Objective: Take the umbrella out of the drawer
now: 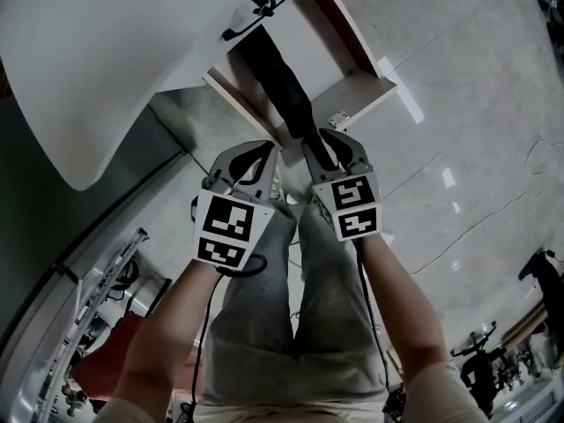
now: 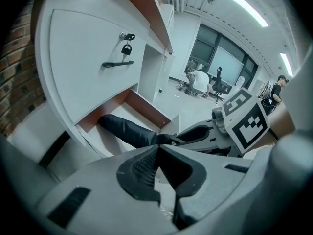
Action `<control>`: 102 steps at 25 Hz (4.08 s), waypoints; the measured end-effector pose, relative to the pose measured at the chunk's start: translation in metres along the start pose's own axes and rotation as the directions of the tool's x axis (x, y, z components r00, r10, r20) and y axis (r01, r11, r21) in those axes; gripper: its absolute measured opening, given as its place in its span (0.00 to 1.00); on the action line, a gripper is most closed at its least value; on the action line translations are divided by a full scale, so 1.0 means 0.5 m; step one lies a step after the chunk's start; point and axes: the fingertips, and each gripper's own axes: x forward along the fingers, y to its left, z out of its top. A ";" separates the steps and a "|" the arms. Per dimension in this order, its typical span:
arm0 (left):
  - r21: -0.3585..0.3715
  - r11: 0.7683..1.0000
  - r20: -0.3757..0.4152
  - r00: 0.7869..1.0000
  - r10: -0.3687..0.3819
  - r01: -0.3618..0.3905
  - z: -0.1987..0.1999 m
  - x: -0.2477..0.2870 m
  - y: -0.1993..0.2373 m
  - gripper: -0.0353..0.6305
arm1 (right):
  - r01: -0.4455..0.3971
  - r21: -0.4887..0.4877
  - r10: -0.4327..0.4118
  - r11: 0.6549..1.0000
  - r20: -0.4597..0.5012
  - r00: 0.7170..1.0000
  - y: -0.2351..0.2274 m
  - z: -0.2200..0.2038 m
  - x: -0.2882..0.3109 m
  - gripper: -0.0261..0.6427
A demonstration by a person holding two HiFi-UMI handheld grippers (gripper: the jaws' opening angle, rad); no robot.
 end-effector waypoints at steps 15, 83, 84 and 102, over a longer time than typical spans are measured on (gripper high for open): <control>-0.018 1.000 -0.005 1.000 -0.004 0.004 -0.021 0.012 0.010 0.06 | 0.073 -0.027 -0.070 0.997 0.088 0.994 -0.006 0.006 0.021 0.08; 0.147 0.989 0.353 0.934 -0.046 -0.007 0.771 -0.652 -0.350 0.06 | 0.260 0.277 -0.360 0.925 0.419 0.834 -0.021 0.673 -1.116 0.07; 0.149 0.989 0.370 0.928 -0.042 -0.015 0.786 -0.669 -0.350 0.06 | 0.258 0.270 -0.358 0.927 0.440 0.824 -0.017 0.691 -1.133 0.07; 0.260 0.939 0.663 0.748 -0.004 -0.225 1.017 -0.970 -0.382 0.06 | 0.190 0.077 -0.181 0.979 0.759 0.626 0.131 0.971 -1.387 0.07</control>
